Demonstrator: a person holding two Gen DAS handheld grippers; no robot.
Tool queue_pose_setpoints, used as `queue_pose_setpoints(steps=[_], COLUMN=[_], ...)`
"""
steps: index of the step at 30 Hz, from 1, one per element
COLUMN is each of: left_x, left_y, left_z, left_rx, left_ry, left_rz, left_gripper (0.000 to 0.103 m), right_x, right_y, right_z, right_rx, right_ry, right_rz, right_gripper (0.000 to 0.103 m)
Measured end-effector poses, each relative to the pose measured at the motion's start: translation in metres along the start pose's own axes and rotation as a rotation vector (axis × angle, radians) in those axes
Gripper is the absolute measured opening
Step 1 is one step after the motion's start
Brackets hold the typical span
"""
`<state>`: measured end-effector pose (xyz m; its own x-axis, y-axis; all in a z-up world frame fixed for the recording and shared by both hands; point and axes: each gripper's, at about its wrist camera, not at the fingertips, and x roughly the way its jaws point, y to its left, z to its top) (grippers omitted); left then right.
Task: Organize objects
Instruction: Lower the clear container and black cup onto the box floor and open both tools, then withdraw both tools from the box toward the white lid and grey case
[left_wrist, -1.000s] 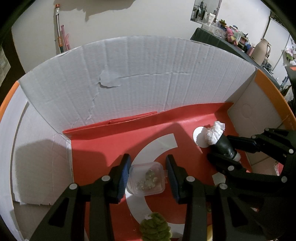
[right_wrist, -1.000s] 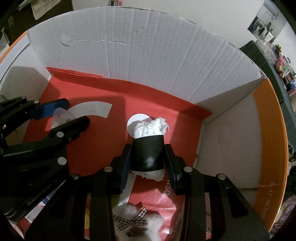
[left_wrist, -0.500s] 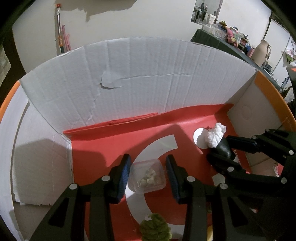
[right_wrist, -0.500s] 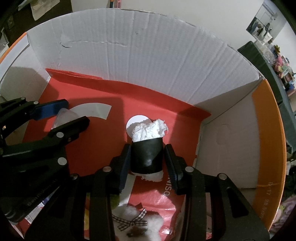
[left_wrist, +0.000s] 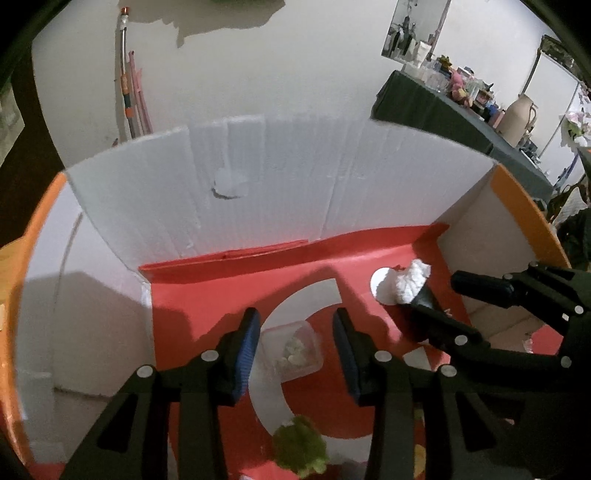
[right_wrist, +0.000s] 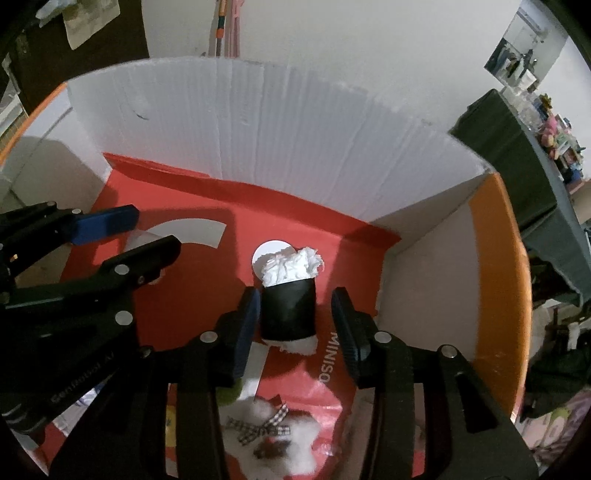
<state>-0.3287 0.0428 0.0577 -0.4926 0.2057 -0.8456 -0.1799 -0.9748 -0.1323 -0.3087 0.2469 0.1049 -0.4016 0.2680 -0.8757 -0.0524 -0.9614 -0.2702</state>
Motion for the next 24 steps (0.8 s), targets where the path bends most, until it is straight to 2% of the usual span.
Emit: queue_pose_setpoints(steps=[4,7,9,13,17,20,23,24], left_x=[-0.013,-0.026,-0.034,-0.054,-0.076,-0.097,-0.119,-0.127], left_y=[-0.003,-0.004,-0.005,-0.006,-0.007,-0.008,-0.01,-0.011], left_z=[-0.001,-0.005,-0.007,-0.015,-0.025,-0.034,-0.045,-0.049], left_rx=[-0.006,-0.007,-0.006,-0.015,-0.023,-0.013,-0.002,0.003], left_ry=[-0.019,-0.036,-0.046,-0.076,-0.096,-0.142,-0.193,-0.212], left_rz=[0.0,-0.002,-0.001,-0.003,-0.009,0.009,0.032,0.034], left_gripper=[0.047,0.047,0.05,0.053,0.054,0.061,0.063,0.064], right_x=[0.001,-0.004,0.0,-0.02,-0.039,-0.049,-0.067,-0.073], right_y=[0.032,0.033,0.023,0.039,0.031,0.021,0.021,0.02], right_z=[0.018,0.003,0.007,-0.01,-0.023,-0.026,-0.036,-0.039], right_rx=[0.003,0.004,0.004,0.006,0.017,0.026,0.043,0.047], right_ry=[-0.019,-0.038,-0.051,-0.083,-0.114,-0.144,-0.187,-0.201], right_rz=[-0.012,-0.012,-0.015,-0.027,-0.024,-0.025,-0.012,-0.009], right_gripper=[0.04,0.044,0.044,0.05,0.05,0.051,0.06,0.06])
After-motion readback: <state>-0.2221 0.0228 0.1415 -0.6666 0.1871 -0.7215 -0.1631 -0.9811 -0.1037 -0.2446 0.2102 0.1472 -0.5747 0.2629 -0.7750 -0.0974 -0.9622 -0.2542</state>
